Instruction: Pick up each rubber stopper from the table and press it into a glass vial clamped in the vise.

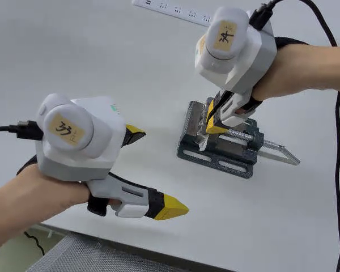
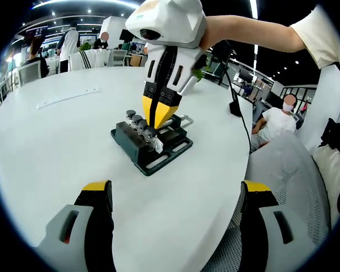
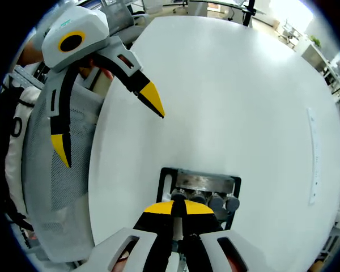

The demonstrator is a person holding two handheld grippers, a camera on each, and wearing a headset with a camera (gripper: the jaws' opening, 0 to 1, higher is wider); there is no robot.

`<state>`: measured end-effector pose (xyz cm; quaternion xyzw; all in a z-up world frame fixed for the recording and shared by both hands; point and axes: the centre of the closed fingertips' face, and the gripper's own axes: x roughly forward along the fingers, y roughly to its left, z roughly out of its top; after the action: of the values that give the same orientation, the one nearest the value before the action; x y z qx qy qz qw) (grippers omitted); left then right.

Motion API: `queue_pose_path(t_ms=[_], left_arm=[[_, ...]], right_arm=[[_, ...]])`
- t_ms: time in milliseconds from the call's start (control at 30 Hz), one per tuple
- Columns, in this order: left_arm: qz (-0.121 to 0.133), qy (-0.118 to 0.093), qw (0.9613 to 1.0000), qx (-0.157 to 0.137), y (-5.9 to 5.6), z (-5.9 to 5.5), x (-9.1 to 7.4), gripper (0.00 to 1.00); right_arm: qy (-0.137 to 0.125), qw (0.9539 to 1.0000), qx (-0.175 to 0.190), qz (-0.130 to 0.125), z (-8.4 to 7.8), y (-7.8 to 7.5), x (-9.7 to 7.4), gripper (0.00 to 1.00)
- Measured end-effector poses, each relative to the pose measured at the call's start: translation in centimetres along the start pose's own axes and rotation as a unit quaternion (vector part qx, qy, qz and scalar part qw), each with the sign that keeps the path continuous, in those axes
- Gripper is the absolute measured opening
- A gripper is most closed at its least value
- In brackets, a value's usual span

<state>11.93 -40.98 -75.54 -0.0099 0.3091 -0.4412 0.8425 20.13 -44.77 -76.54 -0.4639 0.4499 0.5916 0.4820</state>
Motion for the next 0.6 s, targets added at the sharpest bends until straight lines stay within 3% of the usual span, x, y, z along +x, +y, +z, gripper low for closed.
queue_pose_path(t_ms=[433,600], left_arm=[[0.001,0.002,1.0,-0.002,0.06,-0.35,-0.03,0.93],[0.003,0.002,1.0,-0.004,0.15,-0.38,0.04,0.93]], right_arm=[[-0.005,1.0,0.005,0.001,0.12,0.1,0.3,0.0],[0.003,0.9999,-0.012,0.004,0.25,0.19,0.38,0.0]])
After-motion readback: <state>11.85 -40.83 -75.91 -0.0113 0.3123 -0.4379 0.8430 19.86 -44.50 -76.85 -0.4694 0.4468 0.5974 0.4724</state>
